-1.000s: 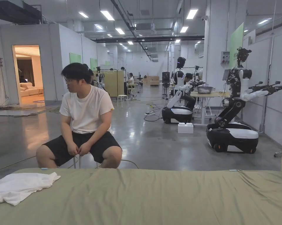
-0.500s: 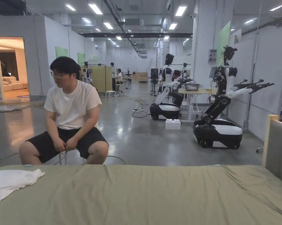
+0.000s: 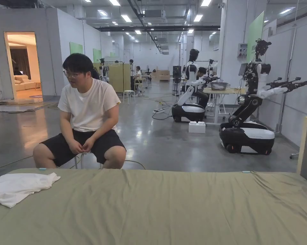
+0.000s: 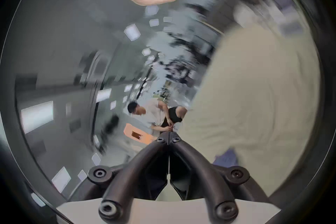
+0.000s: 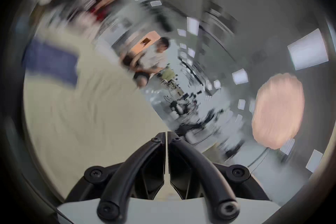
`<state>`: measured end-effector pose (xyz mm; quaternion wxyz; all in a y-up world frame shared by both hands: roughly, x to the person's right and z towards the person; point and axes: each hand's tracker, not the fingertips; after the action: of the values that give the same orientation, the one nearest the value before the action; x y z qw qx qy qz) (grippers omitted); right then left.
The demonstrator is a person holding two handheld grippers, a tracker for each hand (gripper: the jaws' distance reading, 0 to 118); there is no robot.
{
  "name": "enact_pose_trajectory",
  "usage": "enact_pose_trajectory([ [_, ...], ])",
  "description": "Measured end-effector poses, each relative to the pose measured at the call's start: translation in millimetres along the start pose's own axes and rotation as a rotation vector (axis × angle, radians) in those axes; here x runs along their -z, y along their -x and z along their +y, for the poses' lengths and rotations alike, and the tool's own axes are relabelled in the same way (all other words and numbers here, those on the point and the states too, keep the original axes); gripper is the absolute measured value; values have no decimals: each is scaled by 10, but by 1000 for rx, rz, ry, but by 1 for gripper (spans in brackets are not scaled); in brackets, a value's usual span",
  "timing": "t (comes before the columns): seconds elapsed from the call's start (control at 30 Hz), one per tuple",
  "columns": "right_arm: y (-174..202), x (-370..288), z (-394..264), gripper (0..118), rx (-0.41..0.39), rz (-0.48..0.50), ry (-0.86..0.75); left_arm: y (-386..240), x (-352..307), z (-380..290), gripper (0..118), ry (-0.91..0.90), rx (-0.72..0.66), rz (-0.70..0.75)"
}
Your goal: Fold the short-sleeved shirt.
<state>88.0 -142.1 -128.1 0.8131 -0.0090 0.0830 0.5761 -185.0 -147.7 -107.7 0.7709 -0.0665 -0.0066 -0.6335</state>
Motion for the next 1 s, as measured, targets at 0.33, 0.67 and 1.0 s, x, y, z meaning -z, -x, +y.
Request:
enact_pose_trajectory([
  [0.33, -29, -10, -109, 0, 263, 87, -24, 459, -98, -146, 0, -26, -800, 118],
  [0.67, -328, -92, -736, 0, 1290, 30, 17, 667, -108, -708, 0, -75, -1411, -18],
  [1.0, -259, -22, -759, 0, 1317, 93, 31, 624, 29, -1144, 0, 0, -1510, -94],
])
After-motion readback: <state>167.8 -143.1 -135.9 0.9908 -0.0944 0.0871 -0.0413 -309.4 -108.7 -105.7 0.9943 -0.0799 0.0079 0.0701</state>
